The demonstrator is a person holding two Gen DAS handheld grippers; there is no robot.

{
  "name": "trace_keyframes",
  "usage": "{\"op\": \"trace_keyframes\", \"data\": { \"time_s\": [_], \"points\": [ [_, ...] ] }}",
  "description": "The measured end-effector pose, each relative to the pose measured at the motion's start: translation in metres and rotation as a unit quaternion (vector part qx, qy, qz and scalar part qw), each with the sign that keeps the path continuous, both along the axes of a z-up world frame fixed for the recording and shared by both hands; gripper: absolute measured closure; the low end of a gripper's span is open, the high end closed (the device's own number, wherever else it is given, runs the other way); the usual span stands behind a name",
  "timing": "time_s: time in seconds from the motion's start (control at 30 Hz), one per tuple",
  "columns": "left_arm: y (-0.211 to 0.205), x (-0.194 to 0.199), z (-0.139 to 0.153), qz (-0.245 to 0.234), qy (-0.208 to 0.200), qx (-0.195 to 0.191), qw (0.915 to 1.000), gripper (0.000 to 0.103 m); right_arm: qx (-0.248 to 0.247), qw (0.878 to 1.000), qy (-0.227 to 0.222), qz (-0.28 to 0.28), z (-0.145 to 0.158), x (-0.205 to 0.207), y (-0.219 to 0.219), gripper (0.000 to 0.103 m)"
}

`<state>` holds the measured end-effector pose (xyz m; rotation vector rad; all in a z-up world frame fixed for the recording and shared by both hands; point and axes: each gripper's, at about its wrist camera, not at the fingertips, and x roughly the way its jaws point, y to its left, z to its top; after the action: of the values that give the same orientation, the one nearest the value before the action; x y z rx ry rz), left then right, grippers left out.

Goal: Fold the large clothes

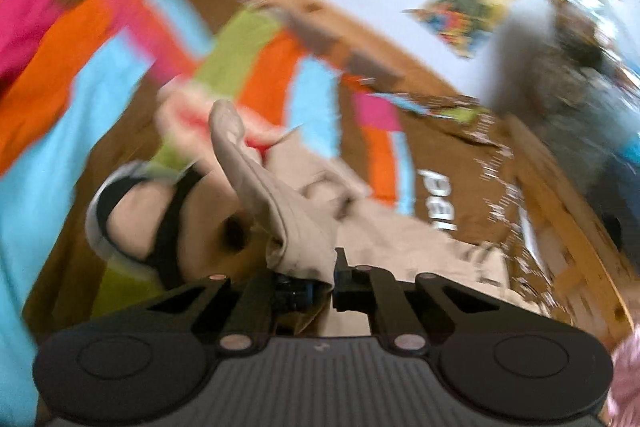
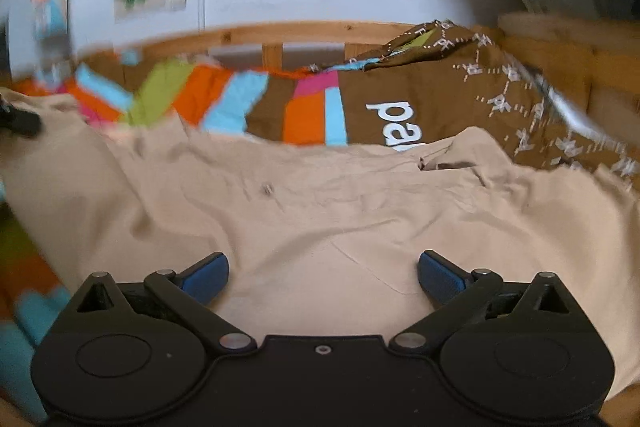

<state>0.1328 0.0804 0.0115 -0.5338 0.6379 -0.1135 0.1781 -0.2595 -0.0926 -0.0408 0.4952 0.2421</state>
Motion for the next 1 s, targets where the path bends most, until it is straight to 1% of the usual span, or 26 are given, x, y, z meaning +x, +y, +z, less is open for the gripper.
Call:
{"op": "trace_keyframes", "data": {
  "time_s": [0.03,0.07,0.1,0.17,0.2,0.27,0.3,0.37,0.4,0.43,0.5,0.57,0.6,0.63,0.67,0.7,0.73,0.83,0.9,0.97,1.0],
  "points": [
    [-0.012,0.004,0.013,-0.019,-0.014,0.015,0.9996,0.097,0.025,1.000,0.000,-0.002,0.007,0.001,-0.008,0.008],
    [-0.024,0.008,0.023,-0.035,-0.022,0.026,0.9988,0.097,0.039,0.999,-0.004,-0.006,0.014,0.002,-0.014,0.010],
    [-0.037,0.013,0.032,-0.050,-0.027,0.036,0.9978,0.097,0.052,0.999,-0.009,-0.008,0.022,0.003,-0.022,0.012],
    [-0.066,0.024,0.047,-0.086,-0.035,0.056,0.9942,0.098,0.099,0.995,-0.005,-0.002,0.040,0.009,-0.043,0.015],
    [-0.079,0.028,0.052,-0.101,-0.038,0.065,0.9920,0.098,0.126,0.992,-0.006,-0.004,0.049,0.011,-0.054,0.016],
    [-0.114,0.038,0.061,-0.141,-0.042,0.089,0.9851,0.099,0.187,0.982,-0.010,-0.014,0.066,0.015,-0.082,0.018],
    [-0.134,0.042,0.064,-0.166,-0.045,0.100,0.9800,0.099,0.224,0.974,-0.006,-0.016,0.073,0.016,-0.097,0.019],
    [-0.166,0.049,0.067,-0.204,-0.048,0.111,0.9715,0.099,0.320,0.947,0.018,-0.010,0.081,0.021,-0.129,0.019],
    [-0.179,0.049,0.066,-0.218,-0.050,0.113,0.9681,0.100,0.367,0.930,0.031,-0.003,0.083,0.023,-0.144,0.019],
    [-0.194,0.052,0.066,-0.235,-0.052,0.112,0.9641,0.100,0.415,0.909,0.042,0.004,0.084,0.024,-0.158,0.019],
    [-0.216,0.055,0.063,-0.263,-0.056,0.104,0.9577,0.101,0.469,0.881,0.064,0.011,0.084,0.027,-0.177,0.019],
    [-0.239,0.057,0.057,-0.289,-0.056,0.088,0.9518,0.102,0.494,0.866,0.079,0.014,0.087,0.029,-0.191,0.019],
    [-0.247,0.057,0.054,-0.299,-0.054,0.084,0.9491,0.102,0.499,0.863,0.079,0.013,0.089,0.030,-0.196,0.019],
    [-0.260,0.057,0.049,-0.313,-0.052,0.082,0.9448,0.102,0.499,0.863,0.079,0.009,0.090,0.029,-0.200,0.019],
    [-0.272,0.057,0.044,-0.327,-0.051,0.081,0.9400,0.102,0.489,0.869,0.076,-0.004,0.092,0.028,-0.204,0.021],
    [-0.281,0.052,0.039,-0.342,-0.050,0.081,0.9350,0.102,0.474,0.878,0.070,-0.019,0.096,0.028,-0.209,0.030],
    [-0.288,0.051,0.033,-0.354,-0.048,0.081,0.9304,0.102,0.448,0.891,0.066,-0.040,0.099,0.028,-0.212,0.036],
    [-0.312,0.039,0.017,-0.391,-0.040,0.073,0.9165,0.102,0.356,0.928,0.069,-0.088,0.104,0.029,-0.215,0.074],
    [-0.324,0.035,0.003,-0.405,-0.031,0.068,0.9114,0.102,0.286,0.950,0.065,-0.104,0.103,0.028,-0.211,0.087],
    [-0.334,0.039,-0.012,-0.409,-0.016,0.067,0.9097,0.102,0.212,0.968,0.064,-0.115,0.099,0.030,-0.203,0.093],
    [-0.334,0.041,-0.018,-0.413,-0.009,0.067,0.9084,0.102,0.177,0.974,0.064,-0.123,0.095,0.031,-0.200,0.095]
  ]
}}
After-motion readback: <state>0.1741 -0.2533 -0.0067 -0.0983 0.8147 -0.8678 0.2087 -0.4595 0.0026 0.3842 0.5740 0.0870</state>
